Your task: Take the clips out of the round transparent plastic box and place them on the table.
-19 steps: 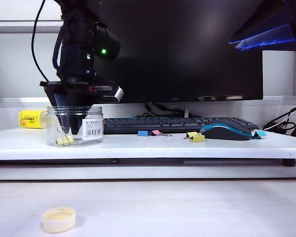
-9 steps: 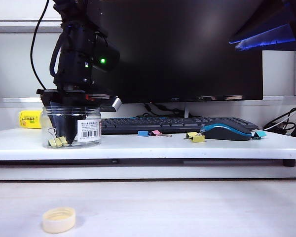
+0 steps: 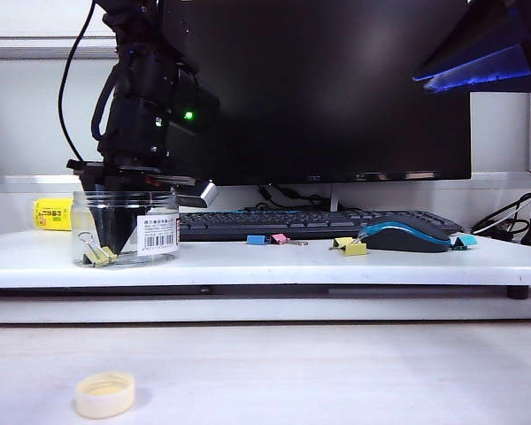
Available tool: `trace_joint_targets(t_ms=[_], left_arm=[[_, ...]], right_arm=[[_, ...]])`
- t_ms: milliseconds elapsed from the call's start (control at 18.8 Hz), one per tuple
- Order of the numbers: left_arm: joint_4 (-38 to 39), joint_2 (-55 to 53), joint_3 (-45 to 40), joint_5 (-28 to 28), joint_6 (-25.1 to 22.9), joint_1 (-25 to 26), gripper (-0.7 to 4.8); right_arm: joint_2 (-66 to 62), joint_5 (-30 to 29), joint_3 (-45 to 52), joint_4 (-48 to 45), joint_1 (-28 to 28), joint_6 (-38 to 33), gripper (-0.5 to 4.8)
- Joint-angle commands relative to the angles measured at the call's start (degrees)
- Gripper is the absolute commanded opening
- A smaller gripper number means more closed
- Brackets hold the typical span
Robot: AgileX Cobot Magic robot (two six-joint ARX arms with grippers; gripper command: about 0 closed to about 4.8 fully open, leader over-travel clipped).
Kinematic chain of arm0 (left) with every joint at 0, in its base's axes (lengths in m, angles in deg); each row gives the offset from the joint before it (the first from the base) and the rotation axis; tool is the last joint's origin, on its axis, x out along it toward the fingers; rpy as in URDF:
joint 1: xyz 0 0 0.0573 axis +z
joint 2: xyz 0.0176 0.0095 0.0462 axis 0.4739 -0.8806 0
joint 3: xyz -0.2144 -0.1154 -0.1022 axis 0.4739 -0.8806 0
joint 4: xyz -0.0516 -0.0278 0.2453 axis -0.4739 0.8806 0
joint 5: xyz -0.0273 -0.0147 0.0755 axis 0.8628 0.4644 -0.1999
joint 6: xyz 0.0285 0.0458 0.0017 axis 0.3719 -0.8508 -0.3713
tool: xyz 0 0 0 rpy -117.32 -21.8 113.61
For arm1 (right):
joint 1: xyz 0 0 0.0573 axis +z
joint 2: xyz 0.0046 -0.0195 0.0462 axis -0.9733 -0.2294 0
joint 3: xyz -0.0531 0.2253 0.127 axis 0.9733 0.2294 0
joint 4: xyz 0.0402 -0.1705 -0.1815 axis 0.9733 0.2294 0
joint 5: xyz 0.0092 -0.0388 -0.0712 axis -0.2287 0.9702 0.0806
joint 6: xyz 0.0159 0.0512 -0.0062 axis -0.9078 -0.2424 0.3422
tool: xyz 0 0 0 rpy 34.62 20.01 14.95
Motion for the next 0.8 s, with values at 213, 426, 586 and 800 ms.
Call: trace_joint_targets(t_ms=[213, 426, 586, 800], left_arm=[[-4.44, -2.19, -0.98, -3.15, 0.07, 0.24, -0.06], [-5.49, -2.14, -0.35, -5.29, 0.2, 0.26, -0.06], [-5.18, -2.14, 3.08, -5.66, 0.44, 0.24, -0.06], [-1.27, -1.9, 12.11, -5.42, 1.55, 0.15, -0.06]], right_arm=[[-0.13, 0.35, -0.22, -1.01, 0.0, 0.48, 0.99], [-0.13, 1.33, -0.22, -1.01, 0.0, 0.48, 0.99], [-0.22, 1.36, -0.22, -1.01, 0.0, 0.5, 0.99], [-0.59, 1.38, -0.22, -1.01, 0.0, 0.5, 0.99]])
